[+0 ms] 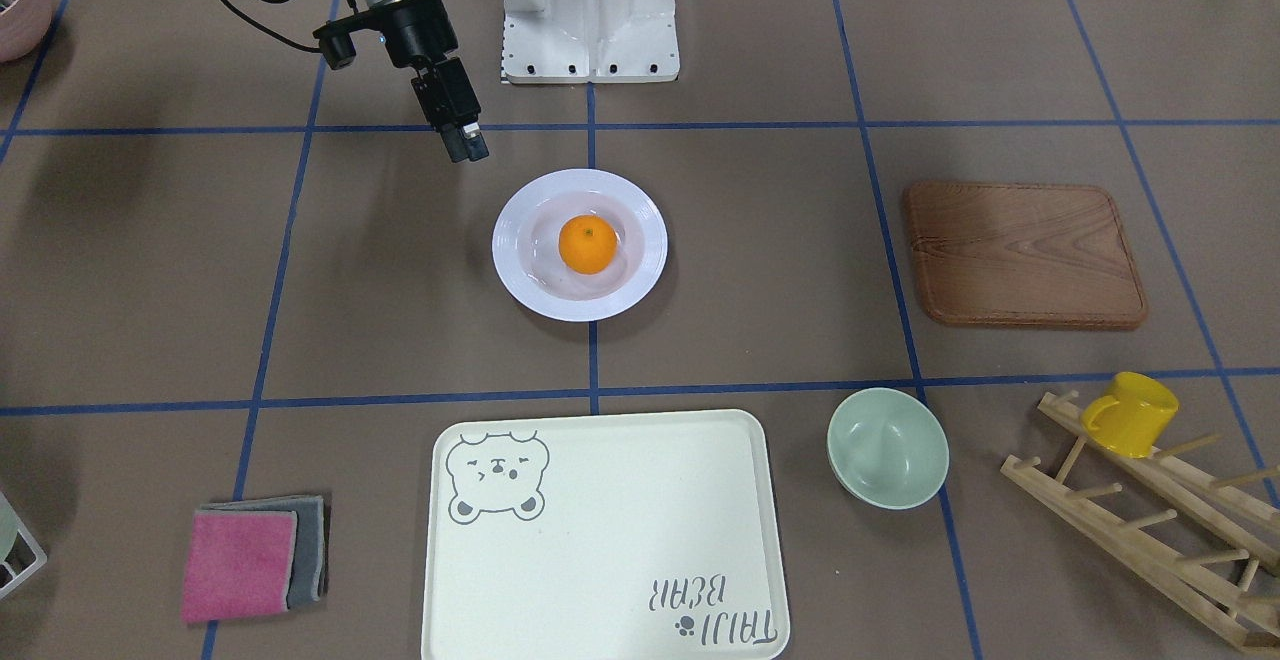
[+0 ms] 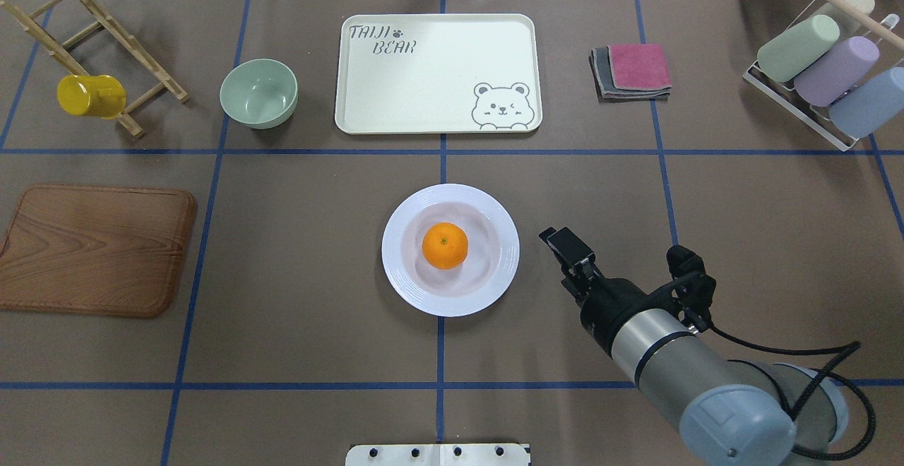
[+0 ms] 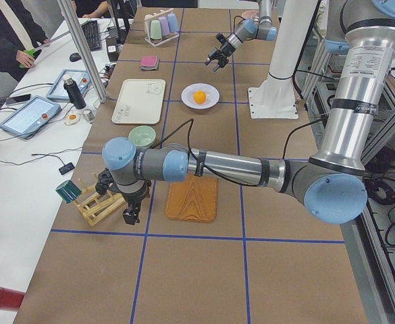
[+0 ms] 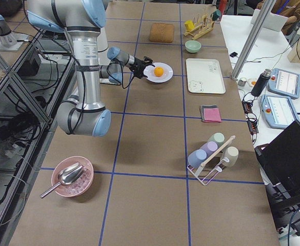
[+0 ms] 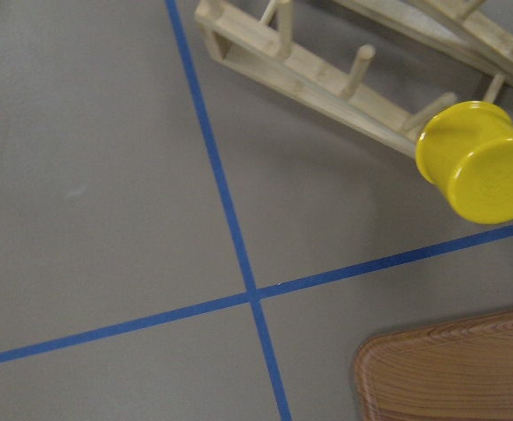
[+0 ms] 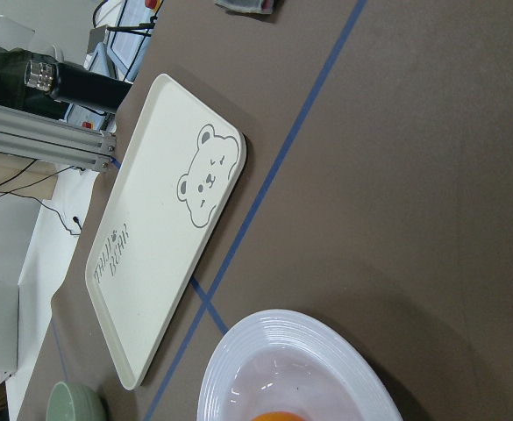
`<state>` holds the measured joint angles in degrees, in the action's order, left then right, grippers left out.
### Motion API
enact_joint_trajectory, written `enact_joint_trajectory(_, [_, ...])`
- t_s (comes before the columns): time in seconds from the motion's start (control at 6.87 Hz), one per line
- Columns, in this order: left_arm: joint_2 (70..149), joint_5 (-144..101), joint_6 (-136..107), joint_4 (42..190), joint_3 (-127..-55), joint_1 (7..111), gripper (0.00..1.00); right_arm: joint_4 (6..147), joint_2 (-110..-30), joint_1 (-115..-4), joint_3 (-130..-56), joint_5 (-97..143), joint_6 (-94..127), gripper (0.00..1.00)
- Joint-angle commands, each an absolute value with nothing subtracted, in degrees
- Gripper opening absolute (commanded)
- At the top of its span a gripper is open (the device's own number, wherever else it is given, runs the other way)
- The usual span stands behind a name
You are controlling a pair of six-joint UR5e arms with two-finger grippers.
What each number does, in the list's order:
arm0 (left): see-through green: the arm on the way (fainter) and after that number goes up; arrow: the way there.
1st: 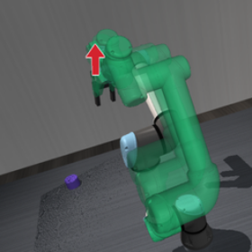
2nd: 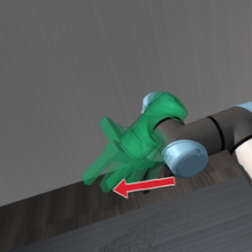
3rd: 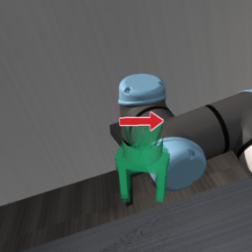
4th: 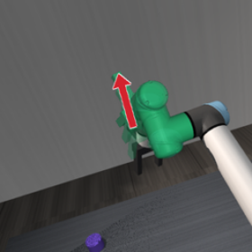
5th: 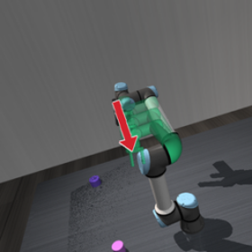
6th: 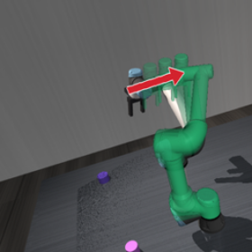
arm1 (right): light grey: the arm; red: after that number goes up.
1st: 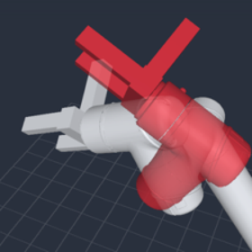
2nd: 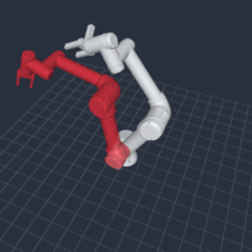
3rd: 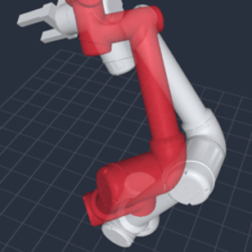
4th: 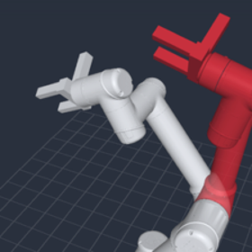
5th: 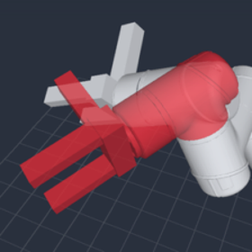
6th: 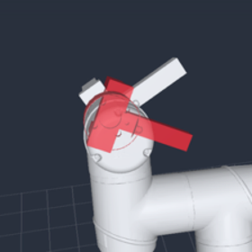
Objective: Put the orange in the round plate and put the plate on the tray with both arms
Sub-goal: 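Lower the right gripper to the near rim of the white plate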
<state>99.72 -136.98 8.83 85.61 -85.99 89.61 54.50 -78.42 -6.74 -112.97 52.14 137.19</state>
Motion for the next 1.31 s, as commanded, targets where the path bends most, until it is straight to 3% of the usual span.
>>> enact_joint_trajectory(0.0, [97.3,-140.0,8.6,85.8,-86.1,90.3,0.99,54.8,-75.2,-6.5,-106.8,52.3,141.3,0.93])
enact_joint_trajectory(0.58, [96.2,-140.0,8.4,86.2,-86.1,90.3,0.99,63.3,-71.5,-5.8,-104.9,53.9,141.4,0.86])
enact_joint_trajectory(0.87, [94.3,-140.0,8.4,86.2,-87.7,90.3,0.99,63.1,-66.9,-5.7,-99.3,54.0,141.4,0.83])
enact_joint_trajectory(1.17, [94.0,-140.0,8.4,86.2,-87.7,90.7,0.99,63.0,-65.5,-5.3,-98.4,53.7,144.7,0.31])
